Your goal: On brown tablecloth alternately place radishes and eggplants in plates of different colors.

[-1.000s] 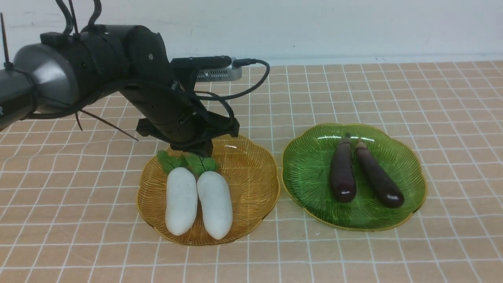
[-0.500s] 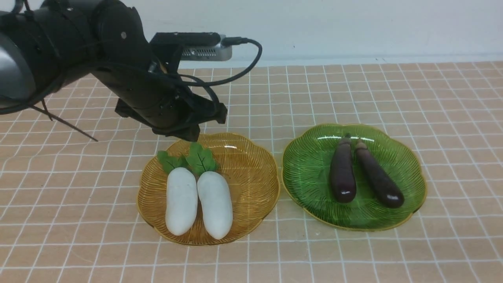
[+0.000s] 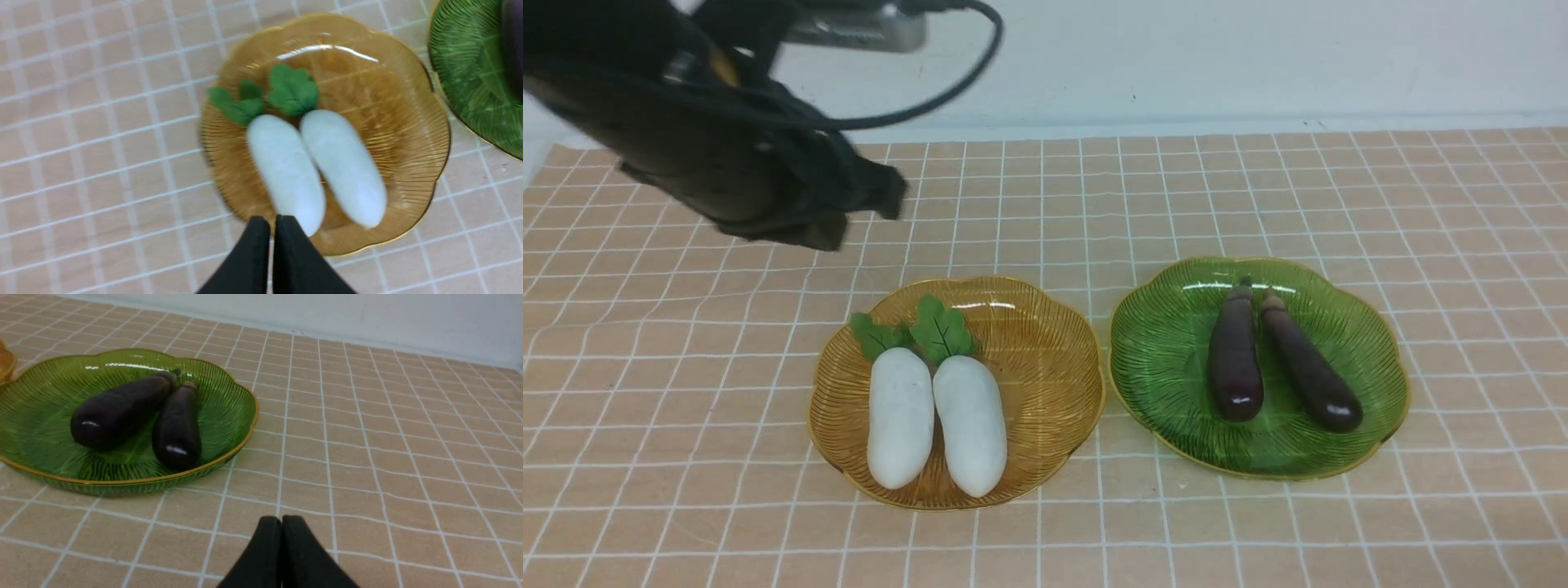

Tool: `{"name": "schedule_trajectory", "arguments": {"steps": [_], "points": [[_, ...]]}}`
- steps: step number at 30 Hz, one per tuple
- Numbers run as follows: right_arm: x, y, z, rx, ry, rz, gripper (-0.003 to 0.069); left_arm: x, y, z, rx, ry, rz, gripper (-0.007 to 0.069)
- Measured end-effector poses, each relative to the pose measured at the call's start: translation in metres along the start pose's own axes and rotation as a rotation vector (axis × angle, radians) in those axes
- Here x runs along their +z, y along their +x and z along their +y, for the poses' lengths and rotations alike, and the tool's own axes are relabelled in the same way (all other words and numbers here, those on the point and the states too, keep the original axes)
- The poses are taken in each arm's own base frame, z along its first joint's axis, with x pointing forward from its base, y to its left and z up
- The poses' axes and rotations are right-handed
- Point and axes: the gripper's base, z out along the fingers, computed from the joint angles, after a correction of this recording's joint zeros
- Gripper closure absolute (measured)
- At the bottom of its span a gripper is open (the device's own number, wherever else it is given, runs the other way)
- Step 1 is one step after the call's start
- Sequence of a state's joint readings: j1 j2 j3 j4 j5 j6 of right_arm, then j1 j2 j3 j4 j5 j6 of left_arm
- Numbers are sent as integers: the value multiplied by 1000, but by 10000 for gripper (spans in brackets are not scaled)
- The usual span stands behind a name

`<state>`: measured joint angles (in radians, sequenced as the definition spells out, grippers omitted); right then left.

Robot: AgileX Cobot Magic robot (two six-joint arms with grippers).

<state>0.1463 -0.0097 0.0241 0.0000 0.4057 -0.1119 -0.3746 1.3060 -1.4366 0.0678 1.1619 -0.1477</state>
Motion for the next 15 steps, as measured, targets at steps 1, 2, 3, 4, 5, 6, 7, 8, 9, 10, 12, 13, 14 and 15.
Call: {"name": "schedule_trajectory", "arguments": {"steps": [1,2,3,4,5,6,7,8,9,10,12,13,14,15], "points": [[0,0,1,-3,-14,-2,675,-11,4,2,3,-9,-18,628],[0,0,1,-5,-21,-3,675,-30,10,5,3,-19,-50,628],[0,0,1,-6,-23,-3,675,-45,17,8,1,-25,-72,628],[0,0,1,-6,-24,-3,675,-56,22,10,-2,-27,-88,628],[0,0,1,-6,-25,-3,675,-69,29,11,-6,-26,-111,628],[0,0,1,-6,-26,-3,675,-80,34,13,-8,-23,-137,628],[0,0,1,-6,-26,-3,675,-94,42,15,-12,-17,-177,628],[0,0,1,-6,-26,-3,675,-103,49,16,-14,-13,-201,628],[0,0,1,-6,-26,-3,675,-108,56,17,-16,-10,-215,628],[0,0,1,-6,-26,-3,675,-113,66,18,-17,-7,-226,628],[0,0,1,-6,-26,-3,675,-112,99,22,-13,-1,-230,628],[0,0,1,-6,-26,-3,675,-112,114,23,-13,10,-254,628],[0,0,1,-6,-26,-3,675,-106,126,23,-12,23,-254,628],[0,0,1,-6,-26,-3,675,-101,139,22,-13,45,-275,628]]}}
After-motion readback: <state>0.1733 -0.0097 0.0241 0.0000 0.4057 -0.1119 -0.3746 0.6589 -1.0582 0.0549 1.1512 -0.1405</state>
